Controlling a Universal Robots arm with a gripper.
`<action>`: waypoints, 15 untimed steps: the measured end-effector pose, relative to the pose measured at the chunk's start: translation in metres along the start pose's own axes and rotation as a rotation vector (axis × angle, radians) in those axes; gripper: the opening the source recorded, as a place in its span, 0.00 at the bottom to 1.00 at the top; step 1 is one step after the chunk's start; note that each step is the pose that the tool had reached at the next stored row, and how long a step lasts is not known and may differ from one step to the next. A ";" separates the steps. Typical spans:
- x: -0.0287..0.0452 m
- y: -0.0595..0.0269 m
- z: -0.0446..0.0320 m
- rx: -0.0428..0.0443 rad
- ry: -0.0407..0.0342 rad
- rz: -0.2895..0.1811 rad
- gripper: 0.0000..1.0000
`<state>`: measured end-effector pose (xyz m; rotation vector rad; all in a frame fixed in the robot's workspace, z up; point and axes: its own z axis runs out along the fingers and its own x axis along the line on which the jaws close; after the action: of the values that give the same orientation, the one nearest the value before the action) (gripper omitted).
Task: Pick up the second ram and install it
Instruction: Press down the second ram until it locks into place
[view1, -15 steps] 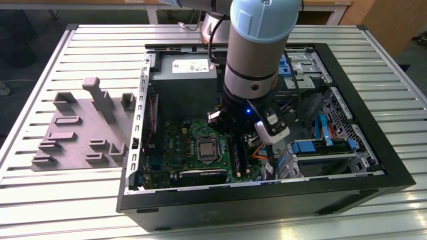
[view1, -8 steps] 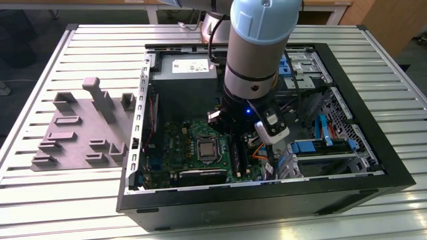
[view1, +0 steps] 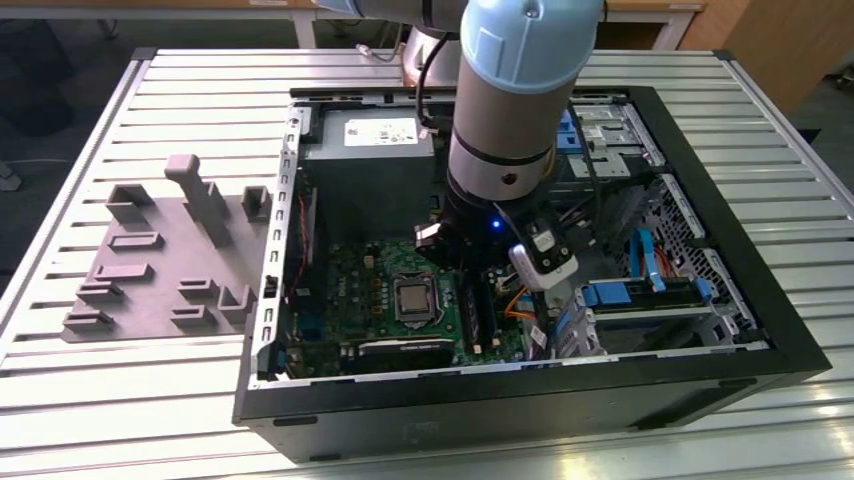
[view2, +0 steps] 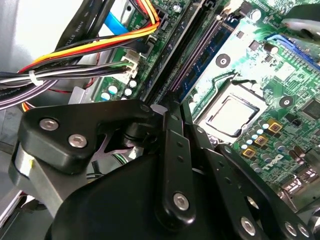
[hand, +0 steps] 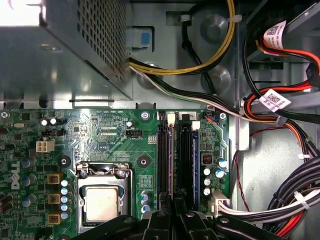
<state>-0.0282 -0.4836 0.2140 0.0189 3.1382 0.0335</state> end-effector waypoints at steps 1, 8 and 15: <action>0.0000 0.0000 -0.0001 0.0000 0.0000 -0.001 0.14; -0.0001 0.0002 -0.0011 -0.0001 0.0014 -0.007 0.14; -0.0001 0.0002 0.0008 -0.0002 0.0020 -0.012 0.14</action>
<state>-0.0281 -0.4834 0.2132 0.0006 3.1401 0.0338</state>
